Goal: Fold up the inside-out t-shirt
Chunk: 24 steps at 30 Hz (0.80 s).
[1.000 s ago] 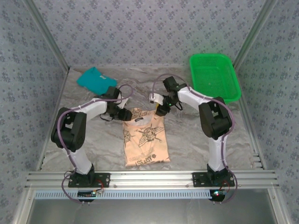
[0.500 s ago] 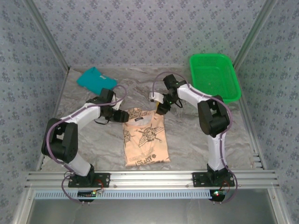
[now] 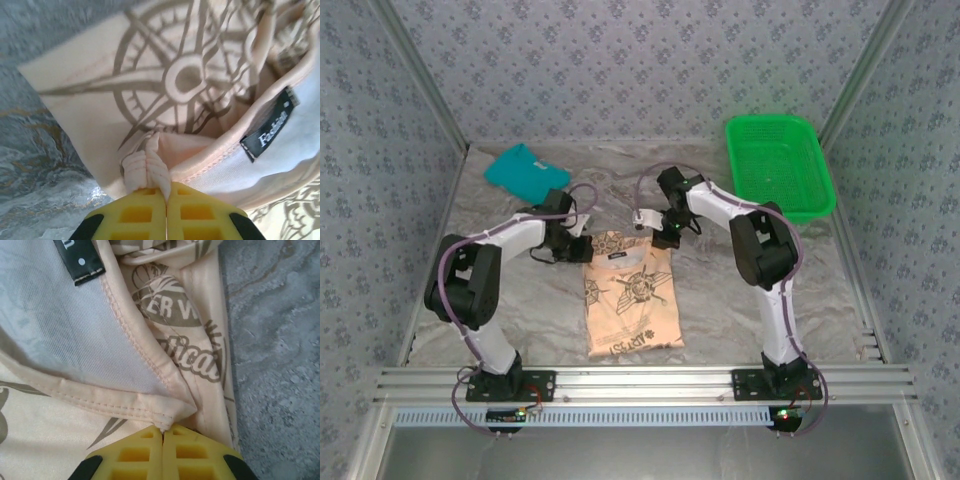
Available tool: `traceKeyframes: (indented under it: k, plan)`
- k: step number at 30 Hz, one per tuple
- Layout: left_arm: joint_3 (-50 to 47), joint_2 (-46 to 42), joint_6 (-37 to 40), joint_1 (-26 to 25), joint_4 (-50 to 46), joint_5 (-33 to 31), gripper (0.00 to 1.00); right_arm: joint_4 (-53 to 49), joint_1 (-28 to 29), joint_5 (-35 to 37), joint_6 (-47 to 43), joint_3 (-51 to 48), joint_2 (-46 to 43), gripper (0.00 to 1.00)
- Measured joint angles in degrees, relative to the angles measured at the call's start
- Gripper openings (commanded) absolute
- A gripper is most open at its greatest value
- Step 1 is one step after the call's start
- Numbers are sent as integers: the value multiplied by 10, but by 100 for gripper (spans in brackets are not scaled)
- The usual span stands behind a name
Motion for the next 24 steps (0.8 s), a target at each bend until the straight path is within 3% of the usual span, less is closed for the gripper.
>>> traceKeyframes:
  k: [3, 5, 7, 8, 10, 13, 17, 21, 24]
  plan:
    - [35, -13, -17, -2, -16, -1, 7, 4, -9, -3, 0, -6, -7, 2]
    - [68, -16, -36, -4, -28, 0, 20, 9, -13, -3, 2, -7, -12, 3]
    - [99, -12, -54, -5, -33, 0, 24, 21, -15, -1, 9, -9, -15, 3]
    - [113, -5, -62, -5, -35, 0, 38, 28, -15, 2, 15, -10, -17, 4]
    - [138, 19, -77, -5, -34, -2, 53, 47, -15, 9, 34, -15, -21, 11]
    - [147, 63, -98, -2, -26, -5, 55, 85, -11, 29, 78, -34, -32, 26]
    - [114, 76, -119, 12, -14, -22, 56, 160, -1, 99, 180, -92, -80, 35]
    - [85, 28, -114, 22, -10, -69, 67, 234, 10, 173, 290, -186, -185, 36]
    - [82, -19, -104, 28, 0, -85, 70, 273, 17, 196, 362, -251, -279, 38]
